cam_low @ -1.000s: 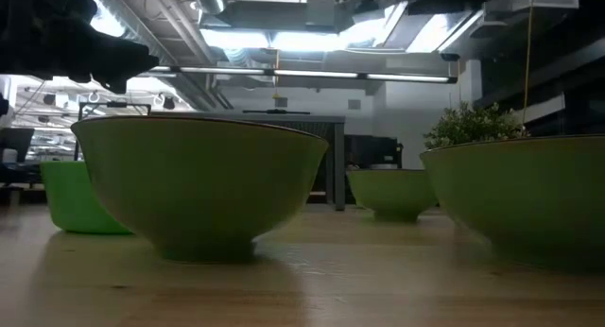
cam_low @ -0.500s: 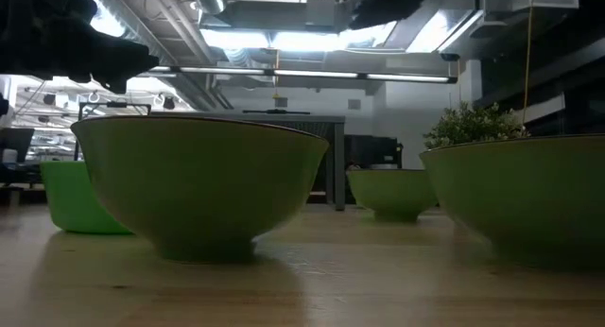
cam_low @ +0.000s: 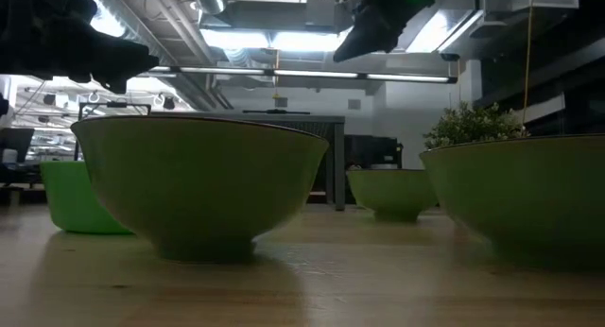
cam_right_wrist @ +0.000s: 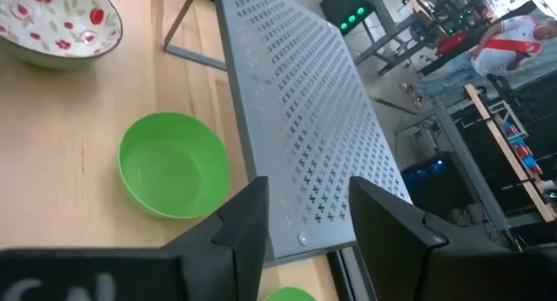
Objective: Pick & Place Mini bowls
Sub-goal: Put the green bowl on the shelf
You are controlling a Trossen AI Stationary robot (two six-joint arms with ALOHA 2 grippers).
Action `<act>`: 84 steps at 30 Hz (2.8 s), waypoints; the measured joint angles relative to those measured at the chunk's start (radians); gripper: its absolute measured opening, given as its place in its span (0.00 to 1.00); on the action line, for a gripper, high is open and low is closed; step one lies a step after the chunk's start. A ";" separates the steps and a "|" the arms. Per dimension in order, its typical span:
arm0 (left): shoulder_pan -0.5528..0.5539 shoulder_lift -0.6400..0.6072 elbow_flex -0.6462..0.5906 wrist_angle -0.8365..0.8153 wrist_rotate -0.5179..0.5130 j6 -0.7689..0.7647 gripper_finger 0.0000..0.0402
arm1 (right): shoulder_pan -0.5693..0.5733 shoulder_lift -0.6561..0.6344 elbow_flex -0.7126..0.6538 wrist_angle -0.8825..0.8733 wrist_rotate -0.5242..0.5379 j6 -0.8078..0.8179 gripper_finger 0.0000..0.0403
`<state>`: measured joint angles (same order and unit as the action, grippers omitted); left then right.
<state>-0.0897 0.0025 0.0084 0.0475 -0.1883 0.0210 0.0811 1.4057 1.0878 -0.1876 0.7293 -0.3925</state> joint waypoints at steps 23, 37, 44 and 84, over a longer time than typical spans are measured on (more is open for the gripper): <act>0.000 0.000 0.000 0.000 0.000 0.000 0.36 | -0.342 -0.006 -0.001 -0.103 -0.210 0.075 0.40; 0.000 0.000 0.000 0.000 0.000 0.000 0.36 | -0.387 0.086 -0.001 -0.151 -0.277 0.278 0.40; 0.000 0.000 0.000 0.000 0.000 0.000 0.36 | -0.400 0.090 -0.001 -0.316 -0.322 0.311 0.40; 0.000 0.000 0.000 0.000 0.000 0.000 0.36 | -0.405 -0.075 -0.260 -0.147 -0.369 0.174 0.40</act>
<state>-0.0896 0.0025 0.0083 0.0478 -0.1886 0.0212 -0.3241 1.3308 0.8276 -0.3344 0.3601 -0.2184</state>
